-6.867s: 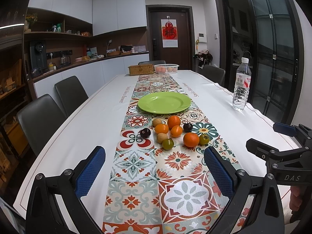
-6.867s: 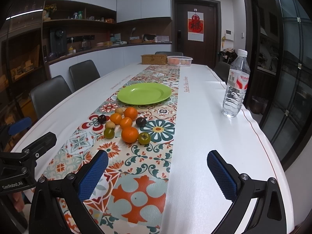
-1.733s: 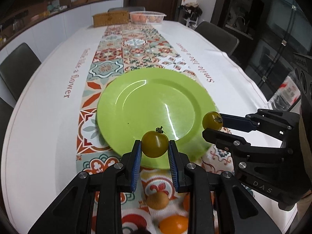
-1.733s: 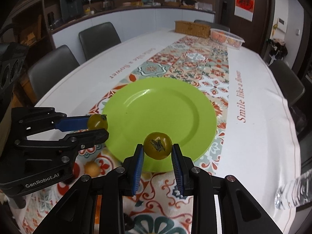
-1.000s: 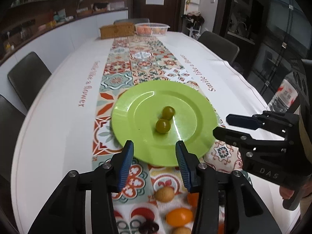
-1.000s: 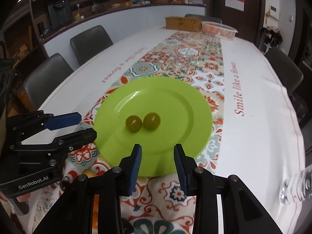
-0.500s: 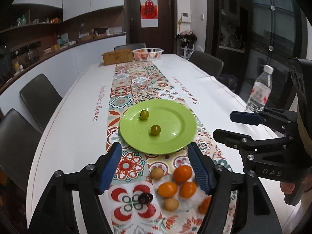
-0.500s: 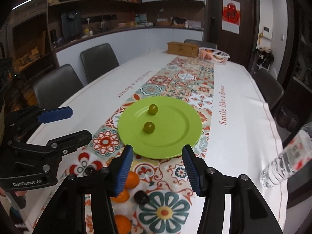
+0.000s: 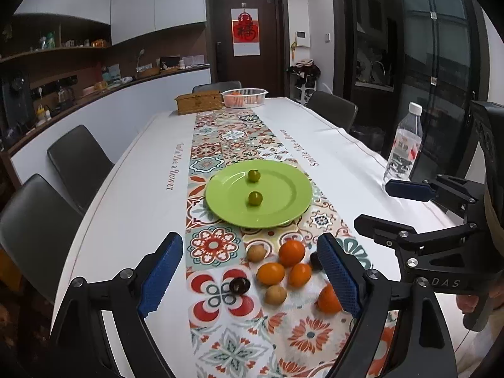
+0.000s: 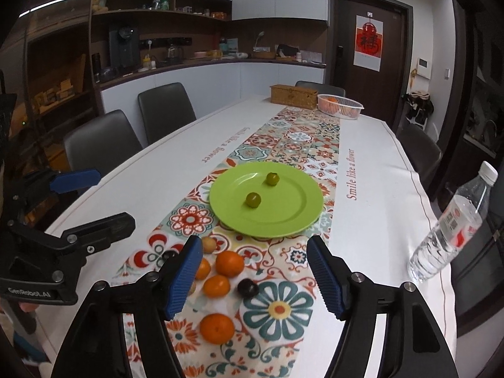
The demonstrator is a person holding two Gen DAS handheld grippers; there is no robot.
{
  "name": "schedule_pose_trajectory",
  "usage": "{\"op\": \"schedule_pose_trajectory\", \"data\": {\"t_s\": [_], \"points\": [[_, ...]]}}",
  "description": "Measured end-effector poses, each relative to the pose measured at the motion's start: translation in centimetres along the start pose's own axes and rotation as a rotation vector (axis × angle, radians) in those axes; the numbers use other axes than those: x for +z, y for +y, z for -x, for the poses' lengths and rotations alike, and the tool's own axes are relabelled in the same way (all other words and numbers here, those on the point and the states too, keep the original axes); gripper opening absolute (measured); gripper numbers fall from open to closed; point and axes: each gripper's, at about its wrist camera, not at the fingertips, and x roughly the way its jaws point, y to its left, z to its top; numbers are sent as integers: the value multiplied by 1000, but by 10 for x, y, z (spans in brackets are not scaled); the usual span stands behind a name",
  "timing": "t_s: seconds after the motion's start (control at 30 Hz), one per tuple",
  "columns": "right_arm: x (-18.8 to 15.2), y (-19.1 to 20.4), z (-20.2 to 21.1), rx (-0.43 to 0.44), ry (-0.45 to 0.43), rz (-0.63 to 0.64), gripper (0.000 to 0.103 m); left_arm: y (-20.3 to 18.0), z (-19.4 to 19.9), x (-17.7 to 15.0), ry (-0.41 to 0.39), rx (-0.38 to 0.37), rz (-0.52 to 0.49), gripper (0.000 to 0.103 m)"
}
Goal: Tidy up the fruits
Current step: 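Withdraw both open tools from the green plate back toward the fruit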
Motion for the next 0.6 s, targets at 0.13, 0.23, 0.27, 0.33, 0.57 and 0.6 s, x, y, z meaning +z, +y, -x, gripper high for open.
{"op": "schedule_pose_trajectory", "data": {"t_s": [0.13, 0.23, 0.27, 0.33, 0.57, 0.6], "points": [[-13, 5, 2, 4, 21, -2, 69, -4, 3, -11, 2, 13, -31, 89], [-23, 7, 2, 2, 41, -3, 69, -4, 3, -19, 4, 8, -48, 89], [-27, 8, 1, 3, 48, -7, 69, -5, 2, -22, 5, 3, -51, 89], [-33, 10, 0, 6, 62, -11, 69, -5, 1, -26, 10, -11, -59, 89], [-53, 14, -8, -1, 125, -17, 69, -6, -5, -42, 16, -51, -105, 88], [-55, 15, -9, -2, 132, -14, 69, -7, -5, -45, 10, -52, -122, 88]]}}
